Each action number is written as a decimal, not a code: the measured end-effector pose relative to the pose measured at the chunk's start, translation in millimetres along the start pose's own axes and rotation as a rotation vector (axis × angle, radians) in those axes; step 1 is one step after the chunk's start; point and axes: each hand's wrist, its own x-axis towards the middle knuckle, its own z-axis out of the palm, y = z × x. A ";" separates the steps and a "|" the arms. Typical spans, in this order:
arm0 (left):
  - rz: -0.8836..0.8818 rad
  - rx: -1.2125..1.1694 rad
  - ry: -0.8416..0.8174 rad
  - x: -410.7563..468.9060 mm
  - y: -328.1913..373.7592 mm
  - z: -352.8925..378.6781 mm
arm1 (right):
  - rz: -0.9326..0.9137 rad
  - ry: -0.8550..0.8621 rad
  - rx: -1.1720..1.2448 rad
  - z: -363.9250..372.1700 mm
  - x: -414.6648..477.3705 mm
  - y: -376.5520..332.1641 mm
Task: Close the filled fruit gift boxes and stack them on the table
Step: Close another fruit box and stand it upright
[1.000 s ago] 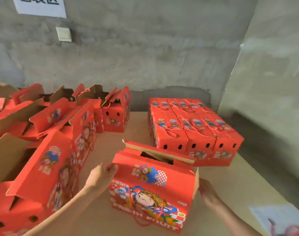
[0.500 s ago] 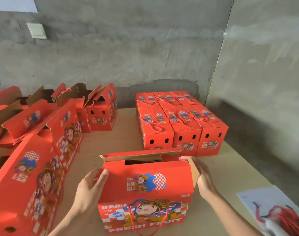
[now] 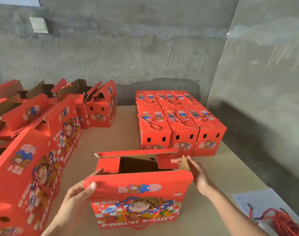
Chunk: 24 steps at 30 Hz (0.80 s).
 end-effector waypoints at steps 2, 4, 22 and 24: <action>-0.027 0.087 -0.088 -4.7 3.7 -2.4 | -0.031 -0.012 0.007 1.9 -0.3 -2.0; -0.034 0.147 -0.123 -6.5 6.7 -0.3 | -0.063 -0.002 -0.033 4.5 -1.8 -1.9; 0.178 0.687 0.453 35.4 1.1 27.1 | 0.043 -0.265 -0.435 -19.2 -14.7 -18.9; 0.223 0.847 0.468 35.9 -1.1 28.8 | 0.002 -0.182 -0.509 -6.3 -12.1 -19.9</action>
